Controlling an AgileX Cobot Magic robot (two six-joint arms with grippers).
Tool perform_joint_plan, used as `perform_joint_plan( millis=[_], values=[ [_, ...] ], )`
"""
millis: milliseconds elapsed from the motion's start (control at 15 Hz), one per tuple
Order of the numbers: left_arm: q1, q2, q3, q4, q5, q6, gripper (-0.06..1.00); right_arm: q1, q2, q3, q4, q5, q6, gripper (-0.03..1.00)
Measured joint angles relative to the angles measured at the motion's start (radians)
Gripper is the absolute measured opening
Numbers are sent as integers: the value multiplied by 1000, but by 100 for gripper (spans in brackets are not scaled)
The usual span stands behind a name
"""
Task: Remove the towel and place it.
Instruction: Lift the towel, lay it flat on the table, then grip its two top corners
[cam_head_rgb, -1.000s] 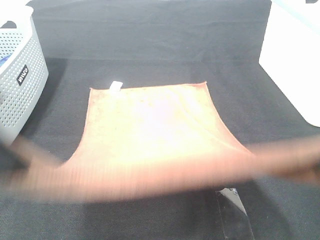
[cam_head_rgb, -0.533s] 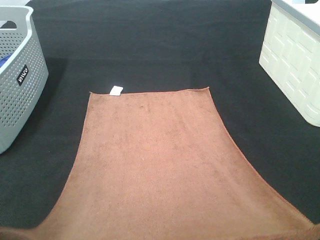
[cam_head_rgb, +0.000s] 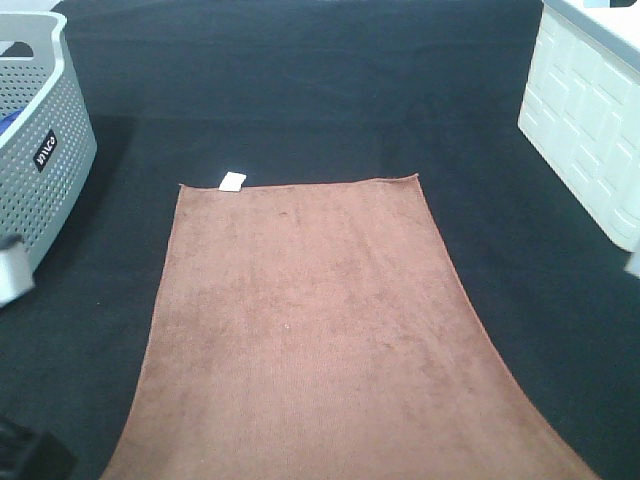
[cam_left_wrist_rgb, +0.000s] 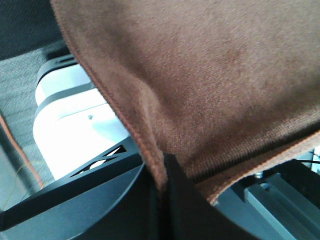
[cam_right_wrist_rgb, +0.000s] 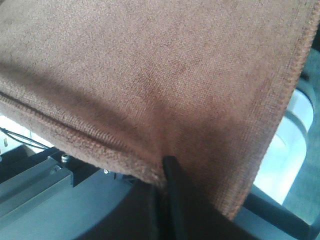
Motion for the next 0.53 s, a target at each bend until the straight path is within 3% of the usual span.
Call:
perform_joint_plan(
  millis=[533],
  values=[
    [0, 262, 3, -22, -73, 5, 0, 0, 310, 0, -32, -60, -37, 0]
  ],
)
